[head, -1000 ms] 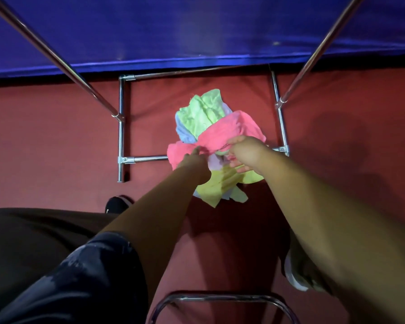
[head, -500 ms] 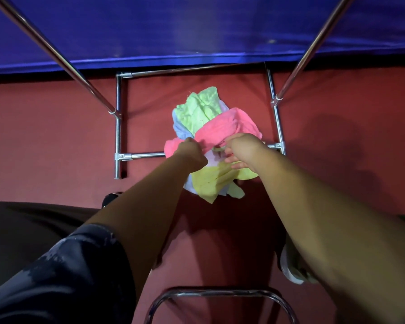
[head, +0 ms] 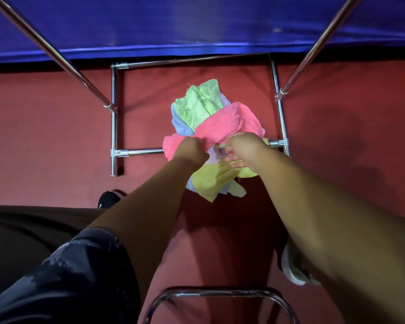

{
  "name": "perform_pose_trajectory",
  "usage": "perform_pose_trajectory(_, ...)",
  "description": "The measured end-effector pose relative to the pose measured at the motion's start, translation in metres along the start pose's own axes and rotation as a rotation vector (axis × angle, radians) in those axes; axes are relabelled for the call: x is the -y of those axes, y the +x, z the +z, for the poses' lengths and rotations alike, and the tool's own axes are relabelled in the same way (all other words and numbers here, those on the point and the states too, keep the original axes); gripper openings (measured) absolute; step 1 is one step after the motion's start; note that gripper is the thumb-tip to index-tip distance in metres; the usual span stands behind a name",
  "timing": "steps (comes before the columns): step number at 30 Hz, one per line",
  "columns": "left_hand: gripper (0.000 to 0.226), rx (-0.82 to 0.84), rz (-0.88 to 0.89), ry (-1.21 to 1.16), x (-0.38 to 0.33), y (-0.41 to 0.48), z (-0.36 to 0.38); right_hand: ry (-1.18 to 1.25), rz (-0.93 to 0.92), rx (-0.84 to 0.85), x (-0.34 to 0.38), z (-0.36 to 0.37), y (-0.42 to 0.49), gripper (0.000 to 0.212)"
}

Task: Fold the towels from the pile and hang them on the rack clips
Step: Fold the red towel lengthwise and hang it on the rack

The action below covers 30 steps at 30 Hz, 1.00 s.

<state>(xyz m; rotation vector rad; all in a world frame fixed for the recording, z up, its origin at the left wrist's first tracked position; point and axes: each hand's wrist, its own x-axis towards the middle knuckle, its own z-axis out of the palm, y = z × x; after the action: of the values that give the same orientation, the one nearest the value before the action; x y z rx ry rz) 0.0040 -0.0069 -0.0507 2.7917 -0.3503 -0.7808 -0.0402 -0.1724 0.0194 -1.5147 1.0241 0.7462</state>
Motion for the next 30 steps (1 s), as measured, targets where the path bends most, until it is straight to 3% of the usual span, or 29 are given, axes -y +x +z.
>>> perform_pose_trajectory(4,0.019,-0.088,-0.186,-0.537,-0.021,-0.005,-0.03,0.088,-0.017,0.046,0.007,0.0,-0.005,0.029)
perform_pose_trajectory(8,0.033,0.17,-0.187,-0.793,-0.038,-0.025,-0.084,0.339,-0.01,0.128,0.019,-0.006,-0.023,0.061)
perform_pose_trajectory(10,0.039,0.209,-0.144,-0.826,-0.045,-0.037,-0.109,0.462,-0.033,0.16,0.027,-0.01,-0.034,0.057)
perform_pose_trajectory(12,0.027,0.167,-0.055,-0.802,-0.057,-0.057,-0.137,0.61,-0.043,0.166,0.037,-0.015,-0.053,0.053)
perform_pose_trajectory(16,0.021,0.192,0.117,-0.777,-0.081,-0.115,-0.206,0.784,-0.091,0.072,0.069,-0.03,-0.102,0.021)
perform_pose_trajectory(18,0.026,0.198,0.188,-0.676,-0.087,-0.149,-0.24,0.732,-0.157,0.014,0.081,-0.041,-0.127,0.008)
perform_pose_trajectory(23,0.049,0.248,0.265,-0.61,-0.094,-0.232,-0.305,0.423,-0.533,-0.092,0.098,-0.062,-0.21,0.02)
perform_pose_trajectory(25,0.04,0.081,0.285,-0.718,-0.088,-0.24,-0.316,0.327,-0.68,-0.096,0.101,-0.061,-0.248,0.034)
perform_pose_trajectory(27,0.022,-0.242,0.287,-0.656,-0.076,-0.239,-0.317,0.207,-0.789,-0.043,0.097,-0.053,-0.285,0.038)
perform_pose_trajectory(28,0.028,-0.342,0.288,-0.623,-0.07,-0.239,-0.313,0.12,-0.823,-0.024,0.093,-0.048,-0.302,0.04)
perform_pose_trajectory(30,0.06,-0.318,0.382,-0.687,-0.061,-0.242,-0.298,-0.025,-0.861,-0.021,0.082,-0.038,-0.325,0.049)
